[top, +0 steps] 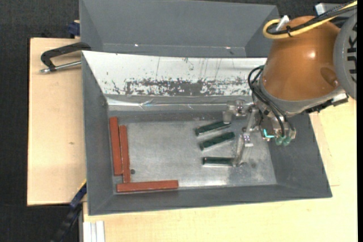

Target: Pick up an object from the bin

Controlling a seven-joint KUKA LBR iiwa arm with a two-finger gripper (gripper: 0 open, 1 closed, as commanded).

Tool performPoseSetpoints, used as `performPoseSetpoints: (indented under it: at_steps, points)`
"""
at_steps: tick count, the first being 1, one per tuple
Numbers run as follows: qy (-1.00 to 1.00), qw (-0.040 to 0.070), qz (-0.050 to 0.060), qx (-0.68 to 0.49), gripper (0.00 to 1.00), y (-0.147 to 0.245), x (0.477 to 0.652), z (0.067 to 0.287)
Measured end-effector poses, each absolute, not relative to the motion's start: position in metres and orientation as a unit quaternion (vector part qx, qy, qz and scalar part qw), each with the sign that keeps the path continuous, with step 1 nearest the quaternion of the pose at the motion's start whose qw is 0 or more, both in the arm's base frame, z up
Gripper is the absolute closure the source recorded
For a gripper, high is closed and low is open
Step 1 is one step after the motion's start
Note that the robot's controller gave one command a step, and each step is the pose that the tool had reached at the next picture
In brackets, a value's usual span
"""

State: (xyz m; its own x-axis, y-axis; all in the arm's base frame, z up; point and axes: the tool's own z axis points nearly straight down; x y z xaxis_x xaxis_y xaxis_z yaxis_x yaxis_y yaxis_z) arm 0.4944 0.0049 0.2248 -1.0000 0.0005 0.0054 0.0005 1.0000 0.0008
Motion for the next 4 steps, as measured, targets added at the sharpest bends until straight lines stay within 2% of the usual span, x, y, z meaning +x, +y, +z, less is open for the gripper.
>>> performPoseSetpoints:
  at_steps: [1, 2, 3, 4]
  points:
    - [-1.0, 0.001, 0.0, 0.0, 0.0, 0.005, 0.495, 0.227]
    - [-1.0, -0.004, 0.0, 0.027, 0.0, -0.002, 0.496, 0.181]
    - [-0.993, -0.002, 0.0, 0.115, 0.0, 0.01, 0.501, 0.118]
    - [-0.993, -0.008, 0.0, 0.116, 1.0, -0.014, 0.547, 0.076]
